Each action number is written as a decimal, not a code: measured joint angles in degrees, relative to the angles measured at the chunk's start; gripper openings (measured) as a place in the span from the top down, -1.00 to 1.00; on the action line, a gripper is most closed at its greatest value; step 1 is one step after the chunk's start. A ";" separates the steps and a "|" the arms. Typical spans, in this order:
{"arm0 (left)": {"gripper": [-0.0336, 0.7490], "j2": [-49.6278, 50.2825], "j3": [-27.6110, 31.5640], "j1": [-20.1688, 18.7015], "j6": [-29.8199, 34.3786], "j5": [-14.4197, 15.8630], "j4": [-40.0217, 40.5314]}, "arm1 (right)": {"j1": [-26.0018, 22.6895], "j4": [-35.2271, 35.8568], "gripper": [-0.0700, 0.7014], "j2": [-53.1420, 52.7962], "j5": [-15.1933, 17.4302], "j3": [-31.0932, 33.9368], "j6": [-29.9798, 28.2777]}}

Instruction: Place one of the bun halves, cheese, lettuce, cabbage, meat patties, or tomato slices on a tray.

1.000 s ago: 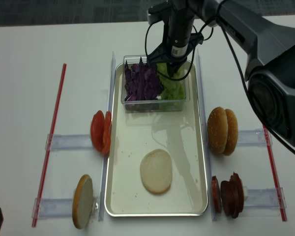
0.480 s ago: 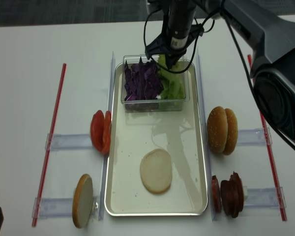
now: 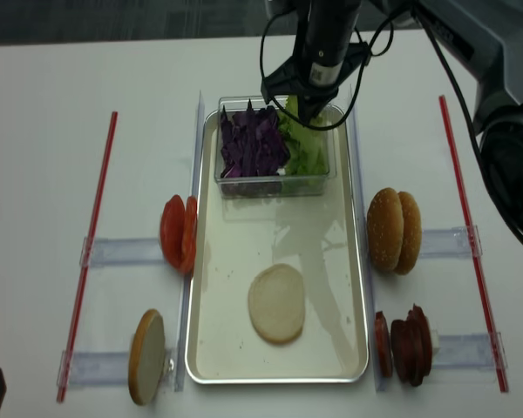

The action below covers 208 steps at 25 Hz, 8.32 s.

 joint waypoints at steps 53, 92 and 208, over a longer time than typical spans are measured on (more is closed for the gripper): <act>-0.17 0.00 0.00 0.00 0.00 0.00 0.03 | 18.12 5.26 0.70 -22.97 -15.89 40.45 -1.24; -0.17 0.00 0.00 0.00 0.00 0.00 0.03 | 20.49 7.14 0.70 -19.51 -20.60 43.38 -1.86; -0.17 0.00 0.00 0.00 -0.02 0.00 0.03 | -16.71 -0.76 -0.46 -19.51 -1.09 26.24 3.80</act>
